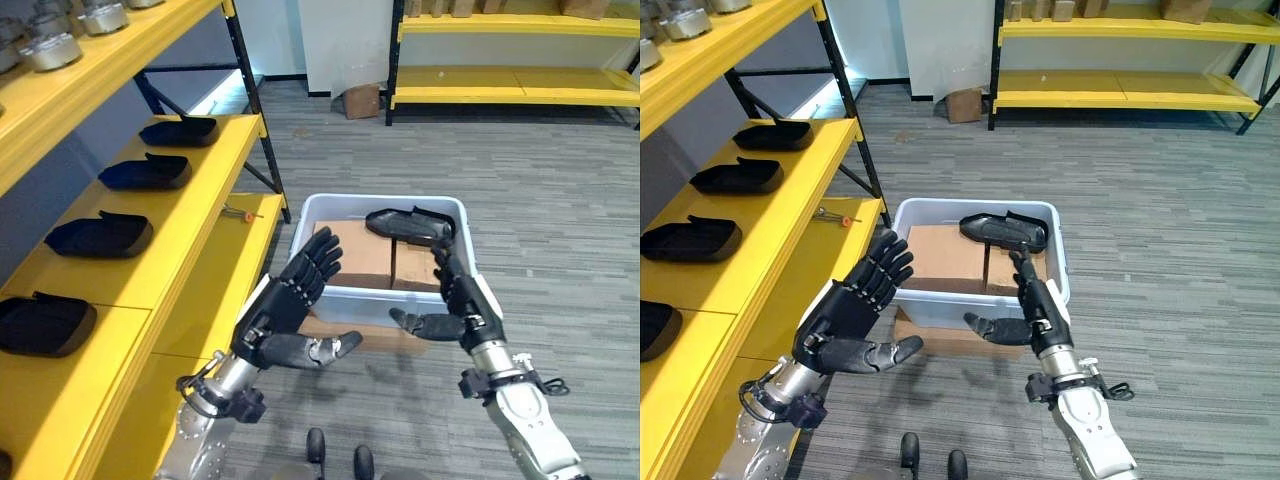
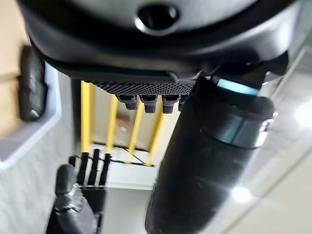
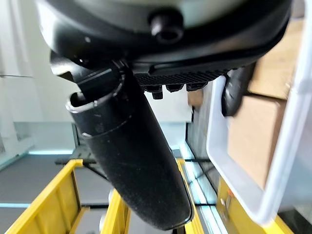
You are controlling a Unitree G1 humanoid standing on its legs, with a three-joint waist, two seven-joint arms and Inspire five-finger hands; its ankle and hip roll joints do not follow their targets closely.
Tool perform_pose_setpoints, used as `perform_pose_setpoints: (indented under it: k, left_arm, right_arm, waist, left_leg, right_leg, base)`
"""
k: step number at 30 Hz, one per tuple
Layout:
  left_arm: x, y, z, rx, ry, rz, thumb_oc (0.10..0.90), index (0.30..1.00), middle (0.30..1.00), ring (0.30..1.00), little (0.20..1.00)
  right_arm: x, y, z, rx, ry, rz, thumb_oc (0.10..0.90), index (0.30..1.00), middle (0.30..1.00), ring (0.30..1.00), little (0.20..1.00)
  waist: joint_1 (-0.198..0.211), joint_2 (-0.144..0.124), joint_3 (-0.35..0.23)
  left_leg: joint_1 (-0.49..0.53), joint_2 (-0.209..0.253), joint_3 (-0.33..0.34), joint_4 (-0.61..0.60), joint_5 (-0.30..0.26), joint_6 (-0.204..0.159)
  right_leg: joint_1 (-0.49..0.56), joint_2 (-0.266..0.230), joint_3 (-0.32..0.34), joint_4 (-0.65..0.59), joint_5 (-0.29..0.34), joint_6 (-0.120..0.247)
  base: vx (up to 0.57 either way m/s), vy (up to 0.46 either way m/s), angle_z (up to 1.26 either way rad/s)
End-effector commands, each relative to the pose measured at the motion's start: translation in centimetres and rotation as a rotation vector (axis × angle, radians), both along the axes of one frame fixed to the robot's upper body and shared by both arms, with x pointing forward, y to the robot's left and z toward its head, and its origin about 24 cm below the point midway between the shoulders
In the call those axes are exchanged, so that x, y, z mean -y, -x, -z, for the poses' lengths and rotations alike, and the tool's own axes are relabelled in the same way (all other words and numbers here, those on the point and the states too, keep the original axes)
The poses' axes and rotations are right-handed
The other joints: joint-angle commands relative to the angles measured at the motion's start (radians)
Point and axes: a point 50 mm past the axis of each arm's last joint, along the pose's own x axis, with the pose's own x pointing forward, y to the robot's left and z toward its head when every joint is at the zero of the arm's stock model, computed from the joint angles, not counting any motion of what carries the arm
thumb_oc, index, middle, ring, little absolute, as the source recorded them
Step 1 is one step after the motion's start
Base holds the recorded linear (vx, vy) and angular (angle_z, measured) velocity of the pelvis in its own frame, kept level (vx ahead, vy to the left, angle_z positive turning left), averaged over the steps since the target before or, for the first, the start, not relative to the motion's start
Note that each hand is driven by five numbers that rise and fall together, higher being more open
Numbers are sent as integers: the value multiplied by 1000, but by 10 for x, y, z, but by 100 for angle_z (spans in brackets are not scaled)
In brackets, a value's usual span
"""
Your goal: Move parts from the plastic box to the shelf.
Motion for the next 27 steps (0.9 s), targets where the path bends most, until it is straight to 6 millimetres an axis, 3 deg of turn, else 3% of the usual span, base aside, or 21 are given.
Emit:
perform_pose_setpoints:
  k: [1,4,8,10,19,27]
  left_arm:
    - [-5,-7,-42,211,3,-17,900,1000,1000,1000,1000]
    - [-8,-6,-39,191,-24,-15,900,1000,1000,1000,1000]
    - [-7,-3,-34,159,12,20,900,1000,1000,1000,1000]
    - [-6,2,-35,196,-33,7,900,1000,1000,1000,1000]
    - [-3,-1,-43,194,-28,23,900,1000,1000,1000,1000]
    - [-5,1,-44,178,-7,-13,900,1000,1000,1000,1000]
  right_arm:
    - [-22,-11,-57,301,-87,-110,900,1000,1000,1000,1000]
    - [-22,-15,-60,327,-82,-101,900,1000,1000,1000,1000]
    - [-30,-15,-71,397,-49,-103,900,1000,1000,1000,1000]
    - [-39,-15,-73,405,-58,-133,900,1000,1000,1000,1000]
    - [-48,-16,-80,432,46,-239,900,1000,1000,1000,1000]
    - [-50,-17,-74,432,161,-240,900,1000,1000,1000,1000]
  waist:
    - [31,-52,-28]
    - [55,-54,-21]
    - [45,-53,-14]
    - [45,-52,-9]
    - [56,-46,-36]
    - [59,-35,-32]
  left_leg:
    - [-6,-15,85,72,-91,9]
    - [34,0,111,51,-98,8]
    - [86,9,120,4,-105,6]
    - [112,32,149,-5,-114,-1]
    - [128,93,202,29,-131,-35]
    - [89,169,195,156,-132,-82]
  right_leg:
    - [31,-126,-196,201,-181,115]
    - [29,-181,-245,160,-142,137]
    - [3,-262,-178,-5,20,211]
    - [-31,-317,-185,-43,93,260]
    - [1,-319,-266,-37,47,231]
    - [28,-270,-305,-23,-11,157]
  base:
    - [19,8,-15]
    - [34,-78,-66]
    - [63,-133,-21]
    - [94,-258,10]
    - [159,-215,5]
    - [224,-279,2]
